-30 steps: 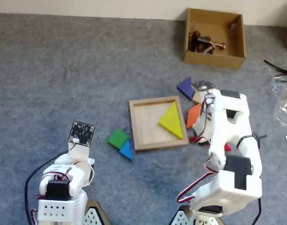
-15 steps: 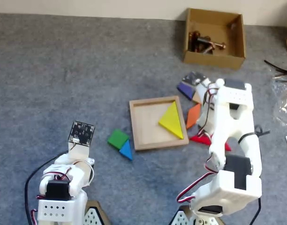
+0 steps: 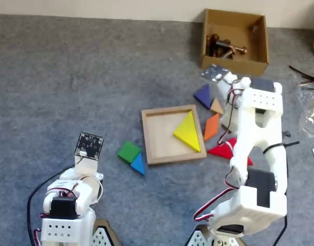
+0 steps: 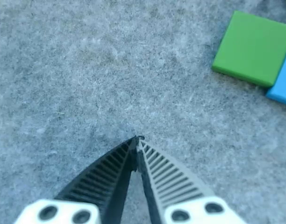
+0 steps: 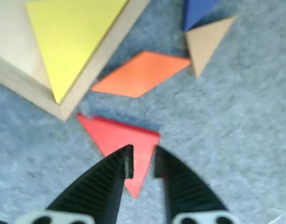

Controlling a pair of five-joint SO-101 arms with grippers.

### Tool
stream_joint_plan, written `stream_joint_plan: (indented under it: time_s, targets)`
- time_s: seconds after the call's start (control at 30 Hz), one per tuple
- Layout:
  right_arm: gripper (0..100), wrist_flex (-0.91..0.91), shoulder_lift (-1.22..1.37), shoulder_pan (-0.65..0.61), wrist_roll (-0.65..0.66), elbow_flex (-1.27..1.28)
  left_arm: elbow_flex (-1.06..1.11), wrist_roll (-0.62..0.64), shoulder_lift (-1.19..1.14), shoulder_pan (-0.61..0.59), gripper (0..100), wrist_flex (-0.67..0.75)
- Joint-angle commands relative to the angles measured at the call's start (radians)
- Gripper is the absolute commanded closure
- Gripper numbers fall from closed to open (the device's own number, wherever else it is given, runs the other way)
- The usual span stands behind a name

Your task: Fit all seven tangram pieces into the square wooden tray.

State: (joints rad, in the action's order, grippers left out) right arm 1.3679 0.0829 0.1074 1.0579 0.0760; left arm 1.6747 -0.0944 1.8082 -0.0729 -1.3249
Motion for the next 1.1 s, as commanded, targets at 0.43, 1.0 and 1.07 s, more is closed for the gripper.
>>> stream_joint_plan:
  time_s: [0.43,1.0,1.07]
  targets:
    - [74.0,-0.245,-0.019,0.114,0.284,0.255,0.021,0.008,0.005,0.024,99,-0.003]
    - [71.7,-0.239,-0.021,0.143,0.489,0.274,0.021,0.008,0.005,0.024,99,-0.003]
    - [71.7,-0.239,-0.022,0.143,0.489,0.271,0.021,0.008,0.005,0.024,99,-0.003]
